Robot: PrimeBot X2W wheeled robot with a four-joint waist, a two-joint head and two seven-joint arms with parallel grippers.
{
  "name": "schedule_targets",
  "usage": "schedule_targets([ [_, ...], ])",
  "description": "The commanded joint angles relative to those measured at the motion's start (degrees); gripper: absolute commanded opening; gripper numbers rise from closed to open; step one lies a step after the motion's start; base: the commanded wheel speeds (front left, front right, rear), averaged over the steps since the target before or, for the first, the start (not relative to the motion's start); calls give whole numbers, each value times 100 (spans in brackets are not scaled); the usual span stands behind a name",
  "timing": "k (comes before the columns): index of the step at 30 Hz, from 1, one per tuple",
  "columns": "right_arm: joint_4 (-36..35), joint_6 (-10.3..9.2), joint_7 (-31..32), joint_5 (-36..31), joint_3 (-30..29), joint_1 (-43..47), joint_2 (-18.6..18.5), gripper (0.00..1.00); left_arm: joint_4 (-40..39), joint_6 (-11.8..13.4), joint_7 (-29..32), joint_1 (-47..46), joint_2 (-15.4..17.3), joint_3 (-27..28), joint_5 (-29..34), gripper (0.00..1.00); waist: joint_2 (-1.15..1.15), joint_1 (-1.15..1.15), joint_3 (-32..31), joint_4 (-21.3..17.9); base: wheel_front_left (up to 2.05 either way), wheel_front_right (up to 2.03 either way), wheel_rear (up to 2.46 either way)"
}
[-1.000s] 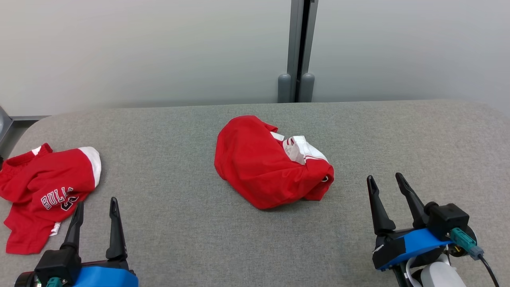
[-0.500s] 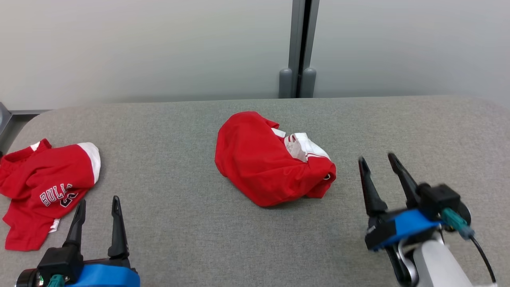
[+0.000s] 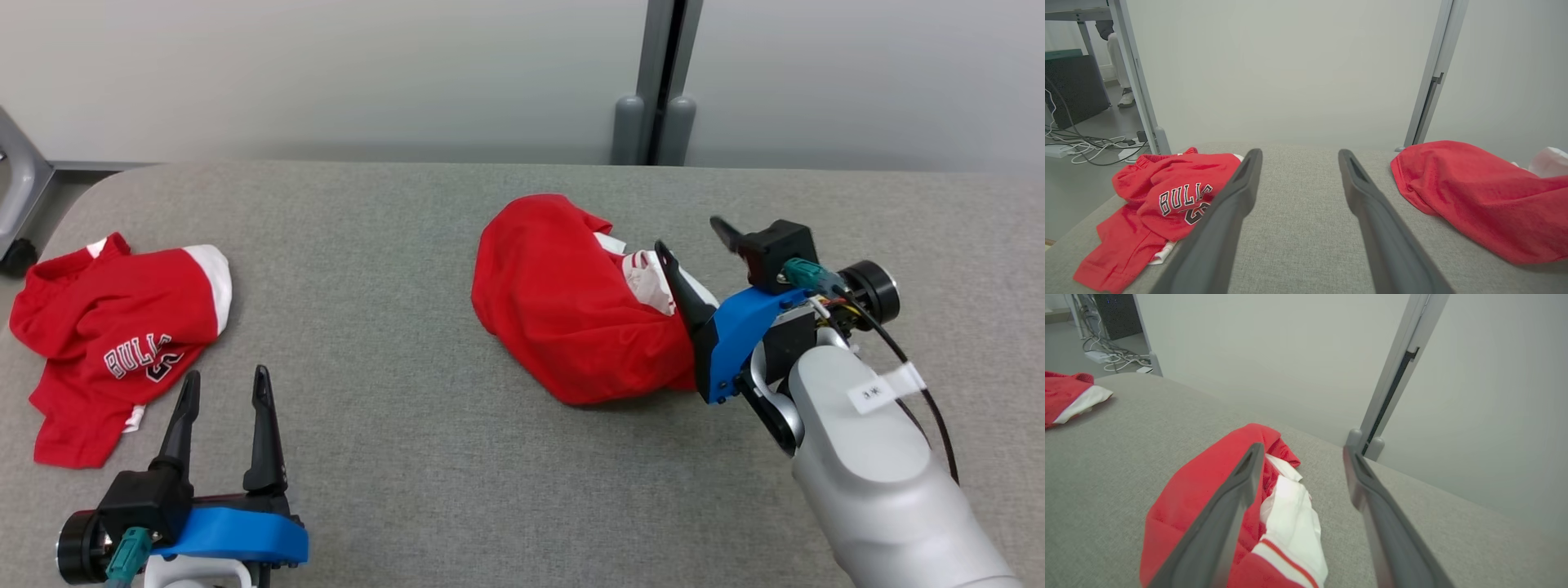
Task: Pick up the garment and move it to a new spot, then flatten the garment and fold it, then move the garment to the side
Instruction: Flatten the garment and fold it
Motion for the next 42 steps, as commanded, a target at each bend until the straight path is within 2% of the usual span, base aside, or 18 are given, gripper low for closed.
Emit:
schedule_targets([
  [1,297,1,188,67,96,-170,-66,100,19,-22,-27,-104,5,-24,-37,100,0,-1,76,85,0,0,0],
  [7,1401,1,800,241,478,-423,-170,100,92,-27,-27,-193,-19,-35,-63,100,0,-1,146,205,0,0,0],
  [14,2067,1,869,480,604,-272,-111,100,157,-28,-27,-239,-38,-77,-91,100,0,-1,136,233,0,0,0],
  [15,2195,1,797,541,639,-221,-86,93,177,-28,-27,-244,-44,-102,-91,100,0,-1,126,223,0,0,0],
  [16,2243,1,743,588,639,-200,-77,44,186,-29,-27,-245,-46,-112,-90,100,0,-1,121,215,0,0,0],
  [17,2284,1,690,628,651,-174,-71,8,194,-29,-27,-241,-49,-116,-96,100,0,-1,114,200,0,0,0],
  [18,2310,1,613,677,654,-152,-67,0,205,-29,-27,-237,-51,-123,-107,100,0,-1,109,187,0,0,0],
  [20,2321,1,509,723,652,-143,-64,0,220,-29,-27,-233,-53,-141,-120,100,0,-1,101,174,0,0,0],
  [26,2156,1,-483,994,550,-146,-2,0,252,-28,-27,-202,-58,-195,-147,100,0,-1,63,127,0,0,0],
  [30,1863,1,-865,1288,679,-136,106,0,253,-29,-28,-180,-12,-182,-132,100,0,-1,18,110,0,0,0],
  [33,1429,1,-1007,1559,859,-105,132,0,238,-29,-28,-144,36,-146,-122,100,0,-1,-33,87,0,0,0],
  [38,329,1,-1056,2054,1256,153,131,0,227,-29,-28,-25,63,-36,-101,100,0,-1,-150,-21,0,0,0],
  [42,-451,1,-1058,2000,1065,666,126,0,230,-29,-28,97,59,-54,-109,100,0,-1,-243,-189,0,0,0],
])
